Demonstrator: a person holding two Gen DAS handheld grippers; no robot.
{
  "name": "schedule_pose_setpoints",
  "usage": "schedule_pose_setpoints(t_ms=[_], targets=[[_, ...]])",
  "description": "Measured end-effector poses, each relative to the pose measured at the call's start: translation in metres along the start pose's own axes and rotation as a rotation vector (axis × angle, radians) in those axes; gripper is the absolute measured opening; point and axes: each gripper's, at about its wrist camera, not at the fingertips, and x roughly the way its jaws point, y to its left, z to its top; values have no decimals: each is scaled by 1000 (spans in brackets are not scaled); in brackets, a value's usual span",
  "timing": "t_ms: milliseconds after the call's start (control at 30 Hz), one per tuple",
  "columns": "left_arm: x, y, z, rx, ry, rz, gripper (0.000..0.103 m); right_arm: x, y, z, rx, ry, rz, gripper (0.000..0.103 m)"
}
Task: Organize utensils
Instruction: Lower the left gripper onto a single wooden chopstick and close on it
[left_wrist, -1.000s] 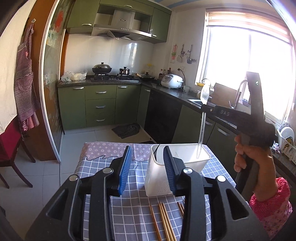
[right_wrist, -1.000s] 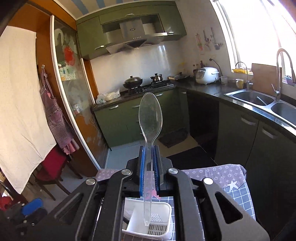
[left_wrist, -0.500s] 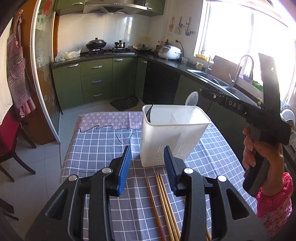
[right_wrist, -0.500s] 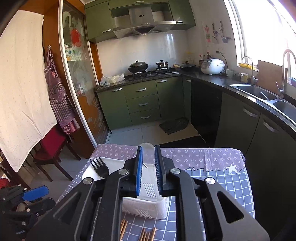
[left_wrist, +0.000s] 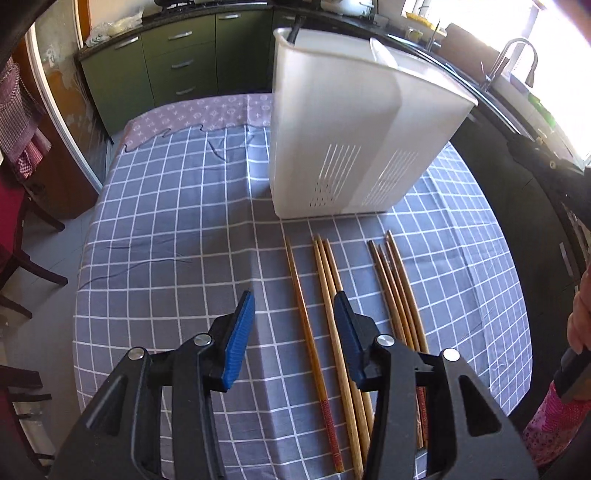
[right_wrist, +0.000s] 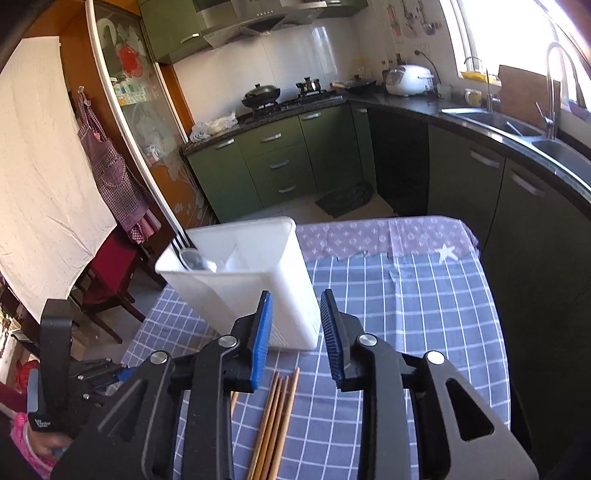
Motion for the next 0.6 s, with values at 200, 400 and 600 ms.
schedule_pose_setpoints(t_ms=[200,400,600], targets=[[22,-7,1,4,53,19,35,19,-24,-40,44,98,1,27],[41,-11,3,-11,120,40,23,25,-33,-60,66,139,17,27],[54,-11,6,-44,143,70,18,24,-34,-61,66,139,33,33]])
